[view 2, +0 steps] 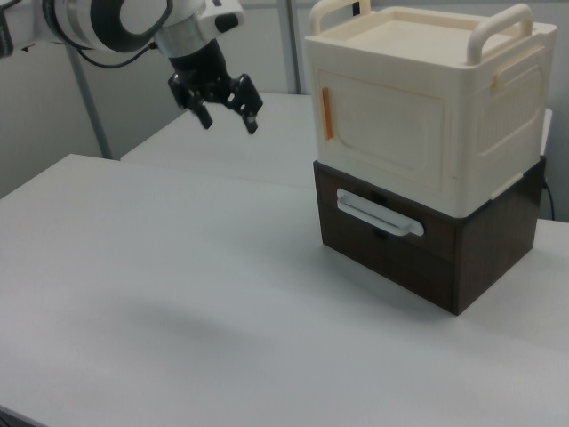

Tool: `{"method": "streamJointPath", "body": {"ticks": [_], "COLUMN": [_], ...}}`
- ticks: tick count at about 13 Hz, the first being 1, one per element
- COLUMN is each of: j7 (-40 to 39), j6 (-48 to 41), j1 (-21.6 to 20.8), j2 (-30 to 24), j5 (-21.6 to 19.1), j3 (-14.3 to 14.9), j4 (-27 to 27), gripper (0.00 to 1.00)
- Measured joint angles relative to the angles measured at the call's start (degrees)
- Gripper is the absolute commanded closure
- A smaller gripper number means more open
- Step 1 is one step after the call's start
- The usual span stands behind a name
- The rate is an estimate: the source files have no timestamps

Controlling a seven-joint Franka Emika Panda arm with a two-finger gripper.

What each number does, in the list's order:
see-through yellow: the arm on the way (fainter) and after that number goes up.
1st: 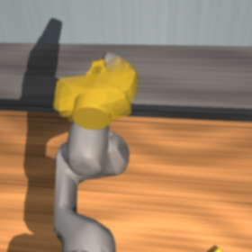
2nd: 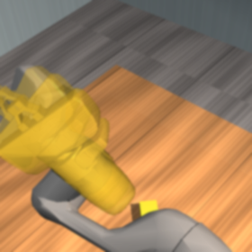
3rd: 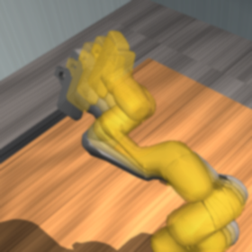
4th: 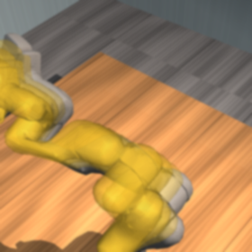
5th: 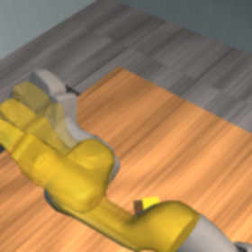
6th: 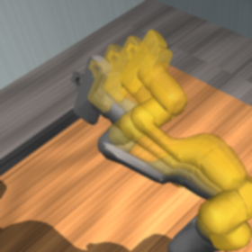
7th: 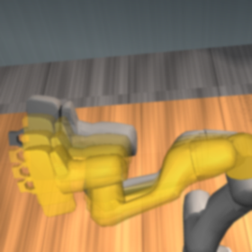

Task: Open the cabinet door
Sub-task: 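Move the open gripper toward the orange handle on the cabinet door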

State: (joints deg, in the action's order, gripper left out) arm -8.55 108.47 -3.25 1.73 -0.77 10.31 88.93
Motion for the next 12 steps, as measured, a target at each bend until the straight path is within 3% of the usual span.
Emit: {"method": "streamJointPath", "body": {"ticks": [4,9,11,12], "j7": [0.2,6.6,7.2,7.4], "j6": [10.1,23.0,24.9,26.0], "j1": [1.3,1.6,1.7,2.2], "j2": [0.3,4.2,5.8,6.5], "j5": [0.0,0.0,0.0,0.0], "j3": [0.0,0.0,0.1,0.2], "j4": [0.0,0.1,0.1,0.0], "gripper": [0.26,0.40,0.52,0.52]}}
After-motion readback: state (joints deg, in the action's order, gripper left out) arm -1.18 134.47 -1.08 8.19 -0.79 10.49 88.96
